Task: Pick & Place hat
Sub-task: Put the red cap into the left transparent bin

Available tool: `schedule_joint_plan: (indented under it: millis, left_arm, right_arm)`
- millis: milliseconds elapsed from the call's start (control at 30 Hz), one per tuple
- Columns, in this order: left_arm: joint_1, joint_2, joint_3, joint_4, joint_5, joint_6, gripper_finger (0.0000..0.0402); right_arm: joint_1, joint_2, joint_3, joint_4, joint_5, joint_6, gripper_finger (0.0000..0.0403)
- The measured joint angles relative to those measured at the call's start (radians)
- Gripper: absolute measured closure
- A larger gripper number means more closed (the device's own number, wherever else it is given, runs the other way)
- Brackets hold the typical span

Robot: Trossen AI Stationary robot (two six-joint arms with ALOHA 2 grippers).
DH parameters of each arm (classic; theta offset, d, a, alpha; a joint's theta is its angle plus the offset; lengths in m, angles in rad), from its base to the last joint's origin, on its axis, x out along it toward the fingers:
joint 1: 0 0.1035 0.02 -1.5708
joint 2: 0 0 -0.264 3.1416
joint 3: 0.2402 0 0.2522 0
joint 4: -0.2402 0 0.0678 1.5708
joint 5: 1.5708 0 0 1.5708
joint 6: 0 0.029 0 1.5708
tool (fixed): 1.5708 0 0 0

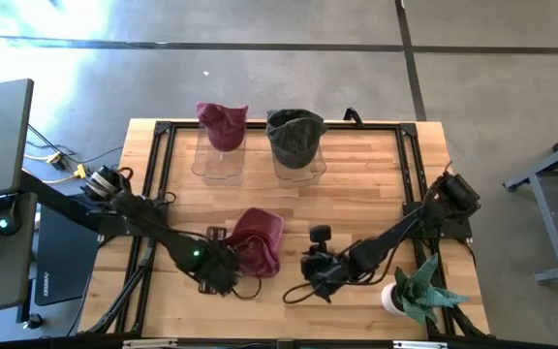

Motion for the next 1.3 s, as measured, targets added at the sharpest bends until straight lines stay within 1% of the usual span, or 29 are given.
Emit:
schedule_joint_plan:
  millis: [100,200,267,333,433,533,633,767,867,967,1067,1133,1200,1300]
  left_arm:
    - [-0.047,0.000,0.002,0.157,-0.024,0.071,0.0228]
    - [-0.094,0.012,-0.024,0.341,-0.111,0.166,0.0227]
    - [-0.095,0.048,-0.054,0.464,-0.131,0.233,0.0227]
    - [-0.091,0.082,-0.083,0.502,-0.157,0.286,0.0227]
    - [-0.082,0.119,-0.089,0.568,-0.199,0.297,0.0226]
    - [-0.064,0.179,-0.095,0.550,-0.190,0.294,0.0226]
    - [-0.051,0.213,-0.086,0.563,-0.198,0.292,0.0227]
    - [-0.052,0.222,-0.087,0.555,-0.218,0.289,0.0230]
    - [-0.053,0.224,-0.087,0.552,-0.258,0.288,0.0240]
    - [-0.056,0.218,-0.058,0.479,-0.283,0.294,0.0249]
    - [-0.062,0.217,-0.004,0.398,-0.267,0.297,0.0249]
    - [-0.064,0.212,0.024,0.365,-0.212,0.314,0.0247]
    - [-0.065,0.213,0.033,0.330,-0.180,0.323,0.0246]
    - [-0.064,0.214,0.042,0.328,-0.191,0.322,0.0245]
  right_arm:
    - [0.000,0.000,0.000,0.000,-0.001,-0.002,0.0336]
    - [0.000,0.000,0.000,0.000,-0.002,-0.003,0.0336]
    - [0.000,0.000,0.000,0.000,-0.006,-0.001,0.0336]
    - [0.000,0.000,0.000,0.000,-0.020,-0.001,0.0336]
    - [0.000,0.000,0.000,0.000,-0.025,0.000,0.0336]
    - [0.000,0.000,0.000,0.000,-0.025,-0.001,0.0336]
    - [0.000,0.000,0.000,0.005,-0.025,-0.005,0.0336]
    - [0.000,0.000,0.000,0.010,-0.026,-0.010,0.0336]
    - [0.000,0.000,0.000,0.018,-0.026,-0.017,0.0336]
    - [0.000,0.000,0.000,0.016,-0.026,-0.017,0.0336]
    - [0.000,0.000,0.000,0.016,-0.026,-0.018,0.0336]
    - [0.000,0.000,0.000,0.016,-0.026,-0.018,0.0336]
    - [0.000,0.000,0.000,0.016,-0.026,-0.018,0.0336]
    - [0.000,0.000,0.000,0.015,-0.026,-0.018,0.0336]
